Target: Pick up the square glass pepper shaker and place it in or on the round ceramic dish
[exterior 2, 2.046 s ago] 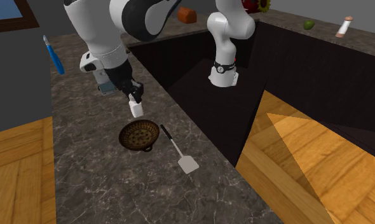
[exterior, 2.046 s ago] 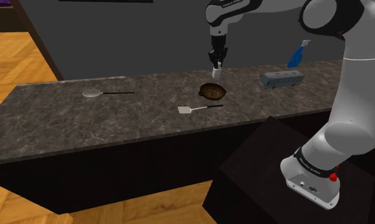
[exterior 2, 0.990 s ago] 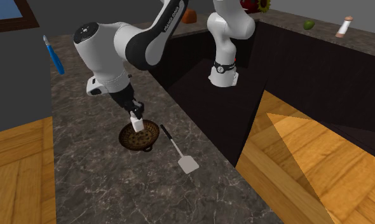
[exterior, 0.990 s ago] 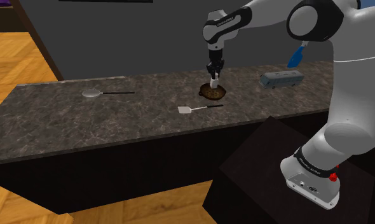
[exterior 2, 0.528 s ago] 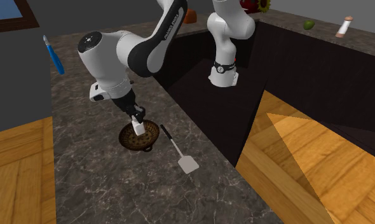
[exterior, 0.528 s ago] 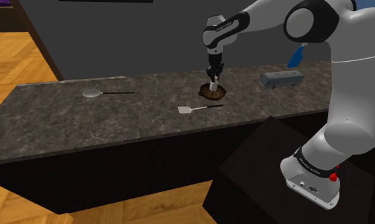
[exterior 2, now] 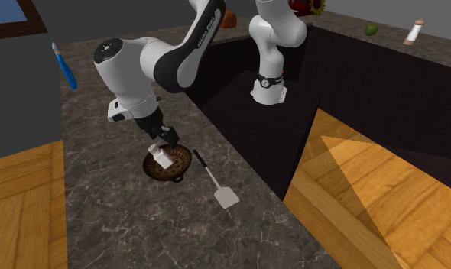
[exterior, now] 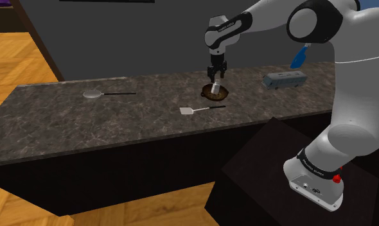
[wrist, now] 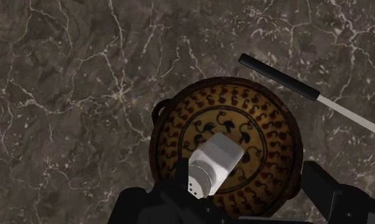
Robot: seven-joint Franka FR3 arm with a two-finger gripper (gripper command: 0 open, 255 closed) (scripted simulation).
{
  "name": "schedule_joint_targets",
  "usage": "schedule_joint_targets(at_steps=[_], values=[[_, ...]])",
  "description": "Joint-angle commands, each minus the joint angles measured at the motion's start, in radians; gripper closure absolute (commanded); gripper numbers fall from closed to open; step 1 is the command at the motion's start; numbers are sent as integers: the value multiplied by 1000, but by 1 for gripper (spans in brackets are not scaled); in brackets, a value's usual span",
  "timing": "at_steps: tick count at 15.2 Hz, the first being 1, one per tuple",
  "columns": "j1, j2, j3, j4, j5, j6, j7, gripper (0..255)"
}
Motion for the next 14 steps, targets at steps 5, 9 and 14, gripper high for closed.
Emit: schedule_joint_targets(at_steps=[5,9,14], values=[[1,-17,-1,76,-1,-93,1,0],[1,-20,-1,99,-2,-119,1,0],[1,-20,-1,99,-2,-119,1,0]])
